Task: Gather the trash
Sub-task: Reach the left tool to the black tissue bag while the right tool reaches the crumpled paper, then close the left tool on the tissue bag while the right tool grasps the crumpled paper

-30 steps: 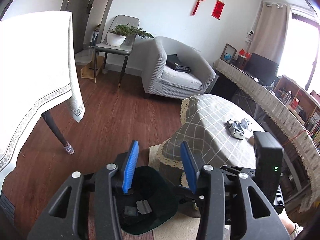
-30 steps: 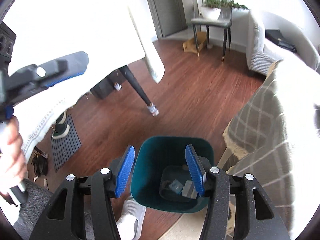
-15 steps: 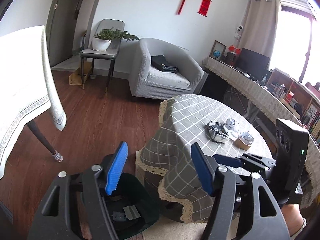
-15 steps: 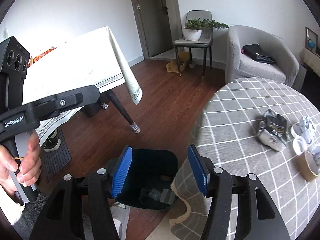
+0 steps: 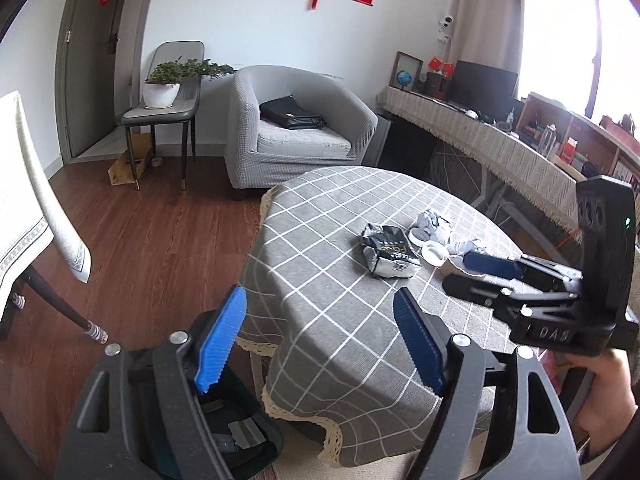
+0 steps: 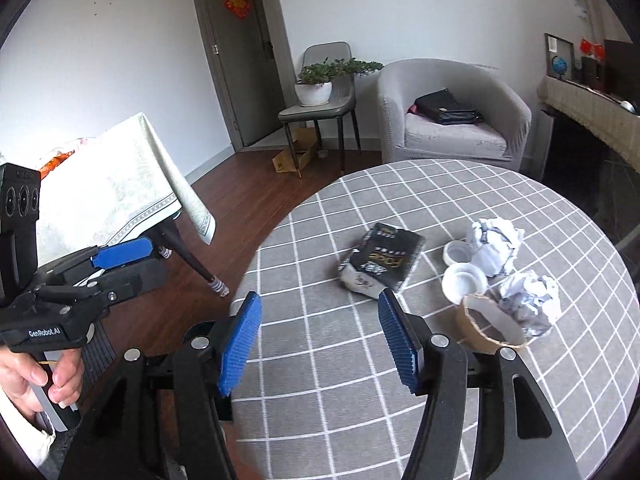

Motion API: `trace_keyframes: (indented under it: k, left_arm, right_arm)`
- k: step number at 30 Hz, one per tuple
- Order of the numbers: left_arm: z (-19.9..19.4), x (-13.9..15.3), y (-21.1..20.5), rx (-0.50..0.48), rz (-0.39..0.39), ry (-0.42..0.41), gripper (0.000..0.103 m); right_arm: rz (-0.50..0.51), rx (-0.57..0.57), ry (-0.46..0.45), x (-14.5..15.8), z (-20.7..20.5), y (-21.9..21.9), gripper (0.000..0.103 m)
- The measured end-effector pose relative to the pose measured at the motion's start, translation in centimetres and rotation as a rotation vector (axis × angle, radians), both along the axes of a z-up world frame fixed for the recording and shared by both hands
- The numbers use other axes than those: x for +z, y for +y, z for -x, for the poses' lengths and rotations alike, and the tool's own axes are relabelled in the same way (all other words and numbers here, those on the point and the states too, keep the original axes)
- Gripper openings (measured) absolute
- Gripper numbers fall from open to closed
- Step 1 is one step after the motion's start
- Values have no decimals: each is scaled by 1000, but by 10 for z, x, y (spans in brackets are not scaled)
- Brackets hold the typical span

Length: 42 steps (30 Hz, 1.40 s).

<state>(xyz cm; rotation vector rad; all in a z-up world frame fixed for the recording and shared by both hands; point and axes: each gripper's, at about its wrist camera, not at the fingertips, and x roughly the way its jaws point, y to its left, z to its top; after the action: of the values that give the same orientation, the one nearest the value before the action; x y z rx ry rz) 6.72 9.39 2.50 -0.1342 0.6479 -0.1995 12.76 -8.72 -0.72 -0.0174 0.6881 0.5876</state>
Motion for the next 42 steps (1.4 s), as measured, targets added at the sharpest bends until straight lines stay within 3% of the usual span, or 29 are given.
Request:
trace_keyframes:
  k: [8, 23, 34, 42]
  left_arm:
    - [-28, -9, -41, -34, -39, 22, 81]
    - [-84, -42, -102, -41, -71, 104, 81]
    - [-111, -61, -112, 14, -106, 170, 81]
    - [-121, -59, -110, 22, -71, 188, 80]
  right_arm:
    - [-3, -72, -19, 2, -24, -50, 66]
    - [-56, -150, 29, -8, -62, -113, 67]
    - [-56, -164, 104, -27, -81, -136, 69]
    - [-83, -165, 149, -34, -88, -139, 69]
